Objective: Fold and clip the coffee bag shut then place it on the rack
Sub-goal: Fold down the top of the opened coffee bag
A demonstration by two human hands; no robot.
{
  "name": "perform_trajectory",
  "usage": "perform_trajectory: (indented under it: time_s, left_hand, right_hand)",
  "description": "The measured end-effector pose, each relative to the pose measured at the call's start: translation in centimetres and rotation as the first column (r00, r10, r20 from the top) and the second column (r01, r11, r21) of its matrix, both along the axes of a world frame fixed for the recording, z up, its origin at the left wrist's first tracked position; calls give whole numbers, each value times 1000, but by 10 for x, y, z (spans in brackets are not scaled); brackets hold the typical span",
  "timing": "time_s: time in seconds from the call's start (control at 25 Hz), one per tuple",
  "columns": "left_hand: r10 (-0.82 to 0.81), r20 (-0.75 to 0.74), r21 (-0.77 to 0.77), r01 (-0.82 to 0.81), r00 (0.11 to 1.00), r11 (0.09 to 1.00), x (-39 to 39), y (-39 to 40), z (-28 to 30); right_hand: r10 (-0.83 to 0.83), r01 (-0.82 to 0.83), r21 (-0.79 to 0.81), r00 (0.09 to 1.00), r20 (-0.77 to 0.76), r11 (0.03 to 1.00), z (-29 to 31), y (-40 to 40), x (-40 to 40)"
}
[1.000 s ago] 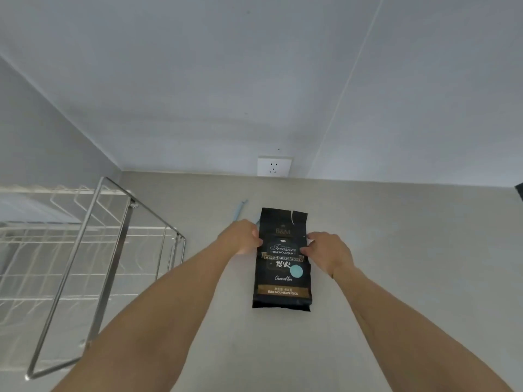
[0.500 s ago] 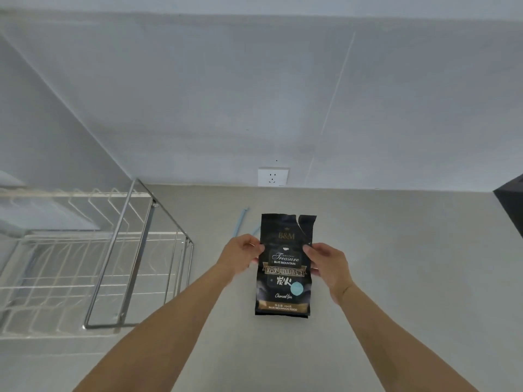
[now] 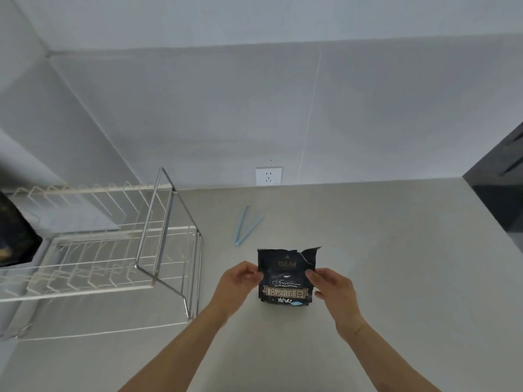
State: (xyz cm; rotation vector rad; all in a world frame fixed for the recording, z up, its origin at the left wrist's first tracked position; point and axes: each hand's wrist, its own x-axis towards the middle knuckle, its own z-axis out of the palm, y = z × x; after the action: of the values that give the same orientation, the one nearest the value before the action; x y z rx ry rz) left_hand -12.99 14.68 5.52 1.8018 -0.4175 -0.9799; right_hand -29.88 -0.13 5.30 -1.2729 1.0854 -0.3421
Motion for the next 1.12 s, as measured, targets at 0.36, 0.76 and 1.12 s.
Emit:
perform_trajectory:
  time_s: [0.36,0.76,1.12]
  left_hand:
    - [24,60,23,-25,998,999,-34,36,-8]
    - [-14,466,-10,21,885,1000,-51,35,-10]
    - [-110,584,63,90,804,994,-45,39,-19]
  right_hand:
    - [-11,12,27,999,-53,1000,-9,30,-23]
    - [151,-201,-421,977,-150,884,-8,48,-34]
    - [186,-394,-699,915,-358,596,-4,45,-31]
